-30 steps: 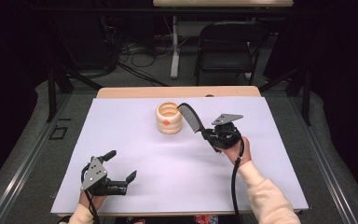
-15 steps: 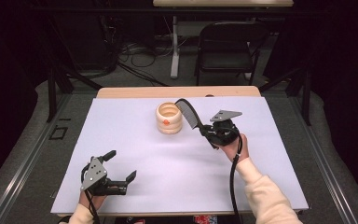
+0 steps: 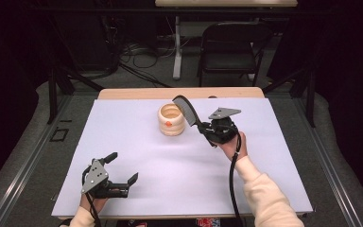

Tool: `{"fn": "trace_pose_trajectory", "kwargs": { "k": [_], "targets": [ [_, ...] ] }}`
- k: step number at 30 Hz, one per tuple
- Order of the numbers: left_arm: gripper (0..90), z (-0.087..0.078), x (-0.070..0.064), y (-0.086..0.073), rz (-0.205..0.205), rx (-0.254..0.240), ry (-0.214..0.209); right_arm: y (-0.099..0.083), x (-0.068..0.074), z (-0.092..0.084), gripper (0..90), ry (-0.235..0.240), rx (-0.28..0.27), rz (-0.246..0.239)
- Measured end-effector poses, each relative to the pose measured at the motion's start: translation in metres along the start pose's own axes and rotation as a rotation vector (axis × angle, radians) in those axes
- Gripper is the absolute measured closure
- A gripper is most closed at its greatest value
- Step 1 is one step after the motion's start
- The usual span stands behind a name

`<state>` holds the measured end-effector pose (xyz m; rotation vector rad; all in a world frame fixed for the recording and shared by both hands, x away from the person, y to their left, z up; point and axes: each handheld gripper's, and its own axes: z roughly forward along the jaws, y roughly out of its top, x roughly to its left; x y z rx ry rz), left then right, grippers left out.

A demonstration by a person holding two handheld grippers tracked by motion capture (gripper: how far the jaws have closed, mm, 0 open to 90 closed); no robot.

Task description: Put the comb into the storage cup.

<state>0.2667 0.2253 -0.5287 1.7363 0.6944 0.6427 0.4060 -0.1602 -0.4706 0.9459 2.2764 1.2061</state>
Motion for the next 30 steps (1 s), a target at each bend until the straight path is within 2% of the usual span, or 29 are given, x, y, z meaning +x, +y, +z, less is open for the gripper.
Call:
{"fn": "trace_pose_trajectory", "kwargs": {
  "k": [30],
  "targets": [
    [0.0,0.001,0.001,0.0,-0.001,-0.001,-0.004,0.023,0.002,0.019,72.6,0.016,-0.066,0.004]
  ]
}}
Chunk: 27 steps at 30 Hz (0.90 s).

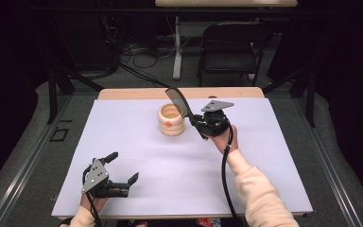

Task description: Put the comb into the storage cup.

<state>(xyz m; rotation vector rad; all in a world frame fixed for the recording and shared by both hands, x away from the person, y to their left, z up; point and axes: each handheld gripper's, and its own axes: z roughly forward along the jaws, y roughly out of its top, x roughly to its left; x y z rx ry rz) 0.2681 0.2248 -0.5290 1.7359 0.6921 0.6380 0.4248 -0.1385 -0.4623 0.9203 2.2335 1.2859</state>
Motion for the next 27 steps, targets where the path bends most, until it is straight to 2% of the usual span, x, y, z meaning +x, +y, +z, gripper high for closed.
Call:
{"fn": "trace_pose_trajectory", "kwargs": {
  "k": [27],
  "targets": [
    [0.0,-0.001,0.0,0.0,-0.002,0.0,0.005,0.021,0.008,0.022,72.6,0.01,-0.047,-0.017]
  ]
}}
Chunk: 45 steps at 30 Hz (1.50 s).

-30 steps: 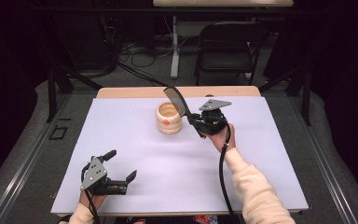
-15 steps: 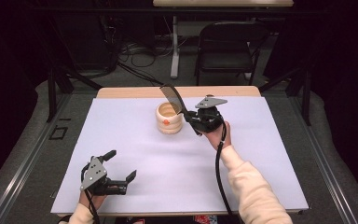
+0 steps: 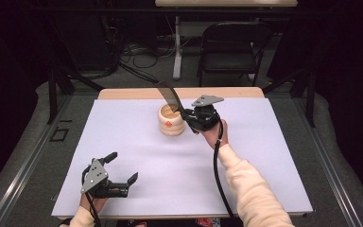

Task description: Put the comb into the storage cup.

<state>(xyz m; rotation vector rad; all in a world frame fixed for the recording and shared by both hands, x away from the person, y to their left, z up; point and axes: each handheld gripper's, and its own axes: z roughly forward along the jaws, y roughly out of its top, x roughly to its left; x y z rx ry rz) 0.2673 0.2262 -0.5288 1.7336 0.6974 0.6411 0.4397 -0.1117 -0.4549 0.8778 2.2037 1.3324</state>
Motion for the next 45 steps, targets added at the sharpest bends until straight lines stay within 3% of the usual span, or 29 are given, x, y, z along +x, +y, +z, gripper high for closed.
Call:
{"fn": "trace_pose_trajectory", "kwargs": {
  "k": [33,45],
  "targets": [
    [0.0,0.001,0.0,0.0,-0.001,0.001,-0.004,0.028,-0.003,0.015,72.6,-0.007,-0.067,-0.002],
    [0.0,0.001,0.0,0.0,-0.002,0.0,-0.007,0.033,-0.003,0.025,72.6,0.001,-0.062,0.008]
  ]
}}
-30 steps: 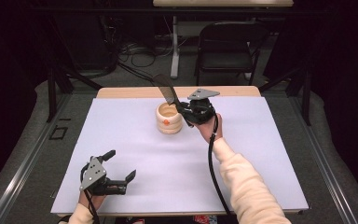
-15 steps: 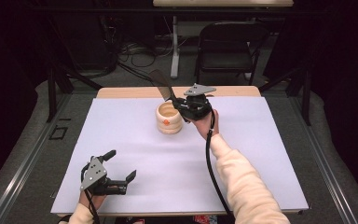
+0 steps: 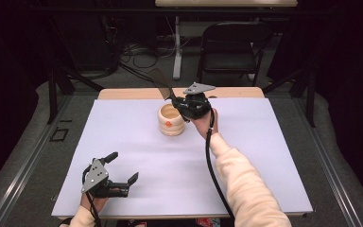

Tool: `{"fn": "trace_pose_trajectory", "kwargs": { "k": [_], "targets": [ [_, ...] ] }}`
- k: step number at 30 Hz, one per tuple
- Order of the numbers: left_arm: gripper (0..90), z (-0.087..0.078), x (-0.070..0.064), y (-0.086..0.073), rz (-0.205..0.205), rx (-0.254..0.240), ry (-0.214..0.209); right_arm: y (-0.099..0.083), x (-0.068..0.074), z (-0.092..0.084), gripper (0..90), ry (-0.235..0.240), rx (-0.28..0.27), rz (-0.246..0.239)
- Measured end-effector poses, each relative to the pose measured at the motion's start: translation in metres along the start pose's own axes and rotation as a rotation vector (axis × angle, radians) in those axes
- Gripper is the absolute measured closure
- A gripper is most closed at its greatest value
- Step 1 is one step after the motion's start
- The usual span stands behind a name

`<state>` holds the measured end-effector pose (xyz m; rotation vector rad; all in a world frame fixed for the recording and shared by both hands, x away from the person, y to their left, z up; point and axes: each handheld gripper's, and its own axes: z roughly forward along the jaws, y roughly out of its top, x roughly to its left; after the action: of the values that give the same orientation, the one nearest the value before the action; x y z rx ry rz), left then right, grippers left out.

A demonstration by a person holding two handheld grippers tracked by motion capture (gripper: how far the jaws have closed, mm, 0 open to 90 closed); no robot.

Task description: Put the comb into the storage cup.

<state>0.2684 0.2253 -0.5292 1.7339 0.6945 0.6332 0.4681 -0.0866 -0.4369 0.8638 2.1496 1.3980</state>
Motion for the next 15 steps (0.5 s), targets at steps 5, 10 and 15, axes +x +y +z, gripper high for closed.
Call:
{"fn": "trace_pose_trajectory", "kwargs": {
  "k": [5,10,15],
  "targets": [
    [0.0,0.0,0.0,0.0,-0.001,0.001,0.001,0.004,0.0,0.002,72.6,0.0,-0.007,0.002],
    [0.0,0.0,0.0,0.0,0.0,0.001,0.001,0.007,0.002,0.005,72.6,-0.002,-0.013,-0.008],
    [0.1,0.0,0.0,0.0,0.001,0.001,0.001,0.013,0.004,0.007,72.6,-0.006,-0.033,-0.014]
  ]
}}
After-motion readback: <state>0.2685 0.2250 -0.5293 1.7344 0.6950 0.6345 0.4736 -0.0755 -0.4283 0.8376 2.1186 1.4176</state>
